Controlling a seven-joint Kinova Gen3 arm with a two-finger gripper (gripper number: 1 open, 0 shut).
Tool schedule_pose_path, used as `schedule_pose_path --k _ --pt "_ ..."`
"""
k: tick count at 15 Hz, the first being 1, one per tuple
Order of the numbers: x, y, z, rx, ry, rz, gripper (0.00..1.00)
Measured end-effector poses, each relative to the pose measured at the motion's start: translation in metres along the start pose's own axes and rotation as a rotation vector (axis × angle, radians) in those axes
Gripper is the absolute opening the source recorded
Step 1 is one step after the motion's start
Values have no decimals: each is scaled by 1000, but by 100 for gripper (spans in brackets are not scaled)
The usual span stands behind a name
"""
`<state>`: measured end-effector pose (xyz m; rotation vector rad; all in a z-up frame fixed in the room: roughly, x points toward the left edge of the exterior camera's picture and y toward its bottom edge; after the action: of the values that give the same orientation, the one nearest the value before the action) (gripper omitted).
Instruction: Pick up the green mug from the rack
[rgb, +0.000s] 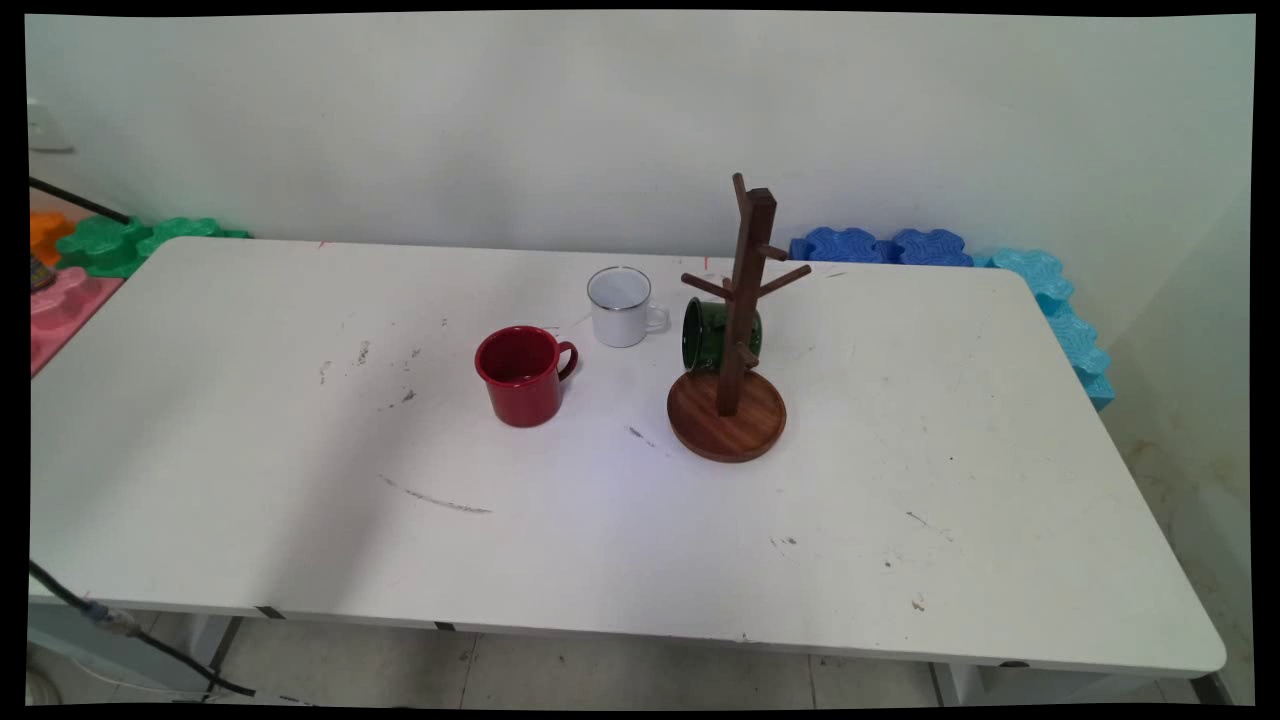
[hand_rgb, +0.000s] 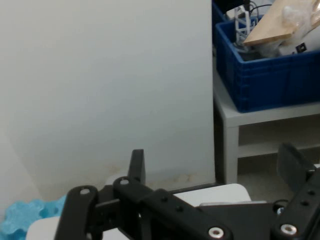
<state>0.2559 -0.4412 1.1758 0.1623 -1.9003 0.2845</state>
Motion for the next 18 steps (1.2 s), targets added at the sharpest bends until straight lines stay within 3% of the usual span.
schedule_pose_path --k 9,18 --pt "-17 -31 -17 86 -34 -10 100" --pt "-54 -73 -44 199 -86 -41 100"
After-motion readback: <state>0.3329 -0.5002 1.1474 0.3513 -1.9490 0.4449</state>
